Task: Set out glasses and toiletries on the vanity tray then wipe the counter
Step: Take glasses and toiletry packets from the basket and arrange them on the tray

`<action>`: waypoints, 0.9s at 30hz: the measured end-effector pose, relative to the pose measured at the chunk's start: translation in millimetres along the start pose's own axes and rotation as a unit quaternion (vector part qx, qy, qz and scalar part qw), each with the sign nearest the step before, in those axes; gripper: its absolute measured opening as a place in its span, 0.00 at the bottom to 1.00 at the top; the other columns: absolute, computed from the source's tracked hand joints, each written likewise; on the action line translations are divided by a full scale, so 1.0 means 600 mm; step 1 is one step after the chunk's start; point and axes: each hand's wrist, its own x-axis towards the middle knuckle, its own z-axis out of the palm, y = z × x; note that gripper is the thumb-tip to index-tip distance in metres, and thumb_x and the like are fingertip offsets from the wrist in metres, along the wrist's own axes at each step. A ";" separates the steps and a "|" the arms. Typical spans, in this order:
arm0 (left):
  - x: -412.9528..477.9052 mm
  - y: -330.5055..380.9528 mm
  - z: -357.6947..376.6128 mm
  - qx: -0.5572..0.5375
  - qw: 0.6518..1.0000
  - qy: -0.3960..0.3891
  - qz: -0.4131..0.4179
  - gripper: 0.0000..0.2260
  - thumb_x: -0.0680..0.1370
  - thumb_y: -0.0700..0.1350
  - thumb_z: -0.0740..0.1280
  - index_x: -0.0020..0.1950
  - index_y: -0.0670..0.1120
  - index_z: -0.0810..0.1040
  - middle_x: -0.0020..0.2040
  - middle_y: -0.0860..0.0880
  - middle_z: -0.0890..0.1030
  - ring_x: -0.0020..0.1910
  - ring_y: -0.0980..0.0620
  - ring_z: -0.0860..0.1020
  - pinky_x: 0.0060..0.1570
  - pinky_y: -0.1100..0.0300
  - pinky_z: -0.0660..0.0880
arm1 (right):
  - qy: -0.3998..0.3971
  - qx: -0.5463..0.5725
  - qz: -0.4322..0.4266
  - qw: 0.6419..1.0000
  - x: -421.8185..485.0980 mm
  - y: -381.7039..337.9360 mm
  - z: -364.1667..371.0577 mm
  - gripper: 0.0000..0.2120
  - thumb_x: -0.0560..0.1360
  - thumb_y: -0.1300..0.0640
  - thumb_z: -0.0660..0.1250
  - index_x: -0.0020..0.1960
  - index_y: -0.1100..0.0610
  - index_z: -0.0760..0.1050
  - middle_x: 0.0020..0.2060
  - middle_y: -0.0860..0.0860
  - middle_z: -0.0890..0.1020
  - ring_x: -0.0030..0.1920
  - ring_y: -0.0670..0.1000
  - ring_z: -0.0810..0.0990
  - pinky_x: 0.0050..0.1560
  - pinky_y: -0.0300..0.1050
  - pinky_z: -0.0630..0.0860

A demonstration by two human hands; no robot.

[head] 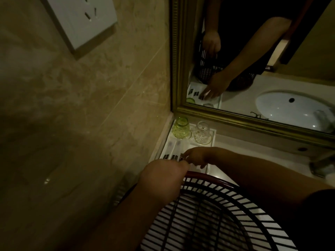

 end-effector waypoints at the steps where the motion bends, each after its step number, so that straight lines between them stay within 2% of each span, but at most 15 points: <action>1: -0.001 0.000 0.000 0.000 1.000 0.004 0.003 0.13 0.74 0.50 0.72 0.55 0.52 0.75 0.46 0.51 0.82 0.41 0.49 0.81 0.37 0.56 0.75 | 0.010 -0.033 -0.006 0.999 -0.011 -0.001 -0.008 0.23 0.84 0.54 0.63 0.78 0.55 0.68 0.74 0.54 0.71 0.70 0.59 0.74 0.65 0.54 0.76; 3: -0.001 0.001 0.000 0.006 1.000 0.004 0.004 0.12 0.73 0.52 0.73 0.51 0.53 0.74 0.42 0.52 0.81 0.37 0.51 0.80 0.33 0.58 0.70 | 0.071 -0.095 -0.041 0.992 -0.043 -0.004 -0.022 0.22 0.84 0.53 0.62 0.77 0.55 0.70 0.76 0.54 0.70 0.73 0.57 0.71 0.71 0.49 0.69; 6: -0.003 0.003 0.000 0.013 1.000 0.005 -0.001 0.12 0.71 0.52 0.75 0.49 0.53 0.75 0.39 0.52 0.81 0.34 0.51 0.80 0.30 0.59 0.69 | 0.221 -0.085 -0.125 0.964 -0.120 -0.013 -0.025 0.17 0.81 0.55 0.63 0.68 0.53 0.79 0.67 0.51 0.80 0.66 0.51 0.77 0.61 0.43 0.72; 8: -0.004 0.005 0.001 0.011 1.000 0.010 -0.004 0.12 0.71 0.51 0.75 0.50 0.52 0.76 0.39 0.51 0.81 0.34 0.50 0.80 0.31 0.59 0.71 | 0.357 -0.011 -0.190 0.915 -0.191 -0.019 -0.004 0.13 0.80 0.55 0.63 0.59 0.50 0.83 0.52 0.42 0.84 0.51 0.41 0.81 0.46 0.40 0.72; 9: -0.004 0.005 0.001 0.006 1.000 0.013 -0.006 0.12 0.72 0.51 0.74 0.50 0.52 0.76 0.39 0.51 0.81 0.35 0.50 0.80 0.31 0.58 0.72 | 0.413 0.031 -0.221 0.883 -0.233 -0.022 0.014 0.11 0.79 0.55 0.63 0.55 0.48 0.83 0.44 0.37 0.83 0.44 0.38 0.80 0.40 0.38 0.71; 11: -0.004 0.004 0.002 0.001 1.000 0.014 -0.016 0.10 0.72 0.51 0.74 0.49 0.52 0.75 0.39 0.51 0.80 0.35 0.49 0.79 0.31 0.58 0.71 | 0.467 0.088 -0.292 0.830 -0.313 -0.026 0.054 0.08 0.76 0.54 0.64 0.47 0.45 0.82 0.36 0.36 0.79 0.38 0.41 0.79 0.35 0.33 0.69; 12: -0.002 0.004 0.003 0.003 1.000 0.014 -0.021 0.10 0.72 0.51 0.73 0.48 0.52 0.75 0.39 0.51 0.79 0.36 0.49 0.79 0.31 0.58 0.70 | 0.457 0.114 -0.325 0.820 -0.346 -0.026 0.072 0.07 0.75 0.54 0.64 0.44 0.46 0.81 0.35 0.38 0.80 0.36 0.43 0.78 0.34 0.34 0.69; 13: -0.001 0.004 0.004 0.006 1.000 0.012 -0.023 0.10 0.72 0.52 0.73 0.49 0.53 0.75 0.39 0.50 0.79 0.37 0.48 0.80 0.31 0.58 0.69 | 0.418 0.146 -0.345 0.827 -0.371 -0.025 0.090 0.06 0.73 0.55 0.64 0.41 0.48 0.80 0.34 0.42 0.79 0.35 0.44 0.78 0.34 0.36 0.71; 15: 0.000 0.004 0.007 0.008 1.000 0.010 -0.018 0.11 0.71 0.52 0.73 0.49 0.52 0.74 0.41 0.50 0.80 0.39 0.47 0.80 0.32 0.57 0.67 | 0.280 0.195 -0.333 0.879 -0.389 -0.019 0.127 0.06 0.73 0.54 0.65 0.39 0.53 0.79 0.33 0.50 0.79 0.36 0.45 0.78 0.38 0.45 0.74; 17: -0.003 0.002 0.008 0.014 1.000 0.021 -0.013 0.12 0.71 0.52 0.74 0.47 0.52 0.74 0.40 0.50 0.80 0.39 0.46 0.80 0.32 0.57 0.65 | 0.149 0.122 -0.270 0.943 -0.371 -0.013 0.169 0.07 0.74 0.53 0.66 0.41 0.55 0.79 0.36 0.52 0.81 0.39 0.48 0.79 0.44 0.50 0.77; 19: -0.006 0.001 0.008 0.021 0.999 0.032 -0.010 0.13 0.71 0.53 0.75 0.47 0.51 0.75 0.39 0.50 0.80 0.38 0.46 0.80 0.32 0.57 0.65 | 0.072 -0.025 -0.215 0.974 -0.332 -0.008 0.220 0.06 0.75 0.50 0.68 0.47 0.51 0.80 0.42 0.49 0.83 0.44 0.49 0.81 0.47 0.48 0.79; 21: -0.008 0.000 0.009 0.018 0.999 0.031 -0.007 0.13 0.71 0.54 0.75 0.47 0.50 0.75 0.40 0.50 0.80 0.39 0.47 0.80 0.32 0.58 0.65 | 0.038 -0.138 -0.182 0.973 -0.287 -0.004 0.275 0.11 0.76 0.48 0.70 0.55 0.51 0.81 0.49 0.53 0.84 0.49 0.54 0.82 0.46 0.45 0.75; 23: -0.007 -0.001 0.010 0.018 0.999 0.027 -0.005 0.13 0.72 0.54 0.75 0.47 0.49 0.75 0.40 0.49 0.80 0.39 0.46 0.80 0.32 0.57 0.64 | -0.002 -0.200 -0.160 0.967 -0.244 -0.001 0.326 0.18 0.77 0.47 0.70 0.64 0.54 0.78 0.56 0.57 0.83 0.55 0.59 0.81 0.47 0.44 0.72; 25: -0.007 -0.001 0.010 0.024 0.999 0.031 -0.004 0.13 0.73 0.54 0.75 0.46 0.49 0.74 0.40 0.48 0.79 0.38 0.46 0.79 0.32 0.56 0.64 | -0.039 -0.225 -0.141 0.963 -0.211 0.003 0.364 0.25 0.77 0.47 0.71 0.71 0.56 0.74 0.62 0.59 0.80 0.60 0.60 0.80 0.56 0.48 0.76; 27: -0.007 0.000 0.009 0.029 0.999 0.035 -0.005 0.14 0.72 0.54 0.75 0.47 0.49 0.74 0.39 0.48 0.79 0.38 0.46 0.79 0.32 0.56 0.65 | -0.050 -0.237 -0.127 0.962 -0.189 0.009 0.389 0.29 0.76 0.47 0.73 0.73 0.56 0.72 0.65 0.59 0.79 0.63 0.61 0.79 0.62 0.53 0.77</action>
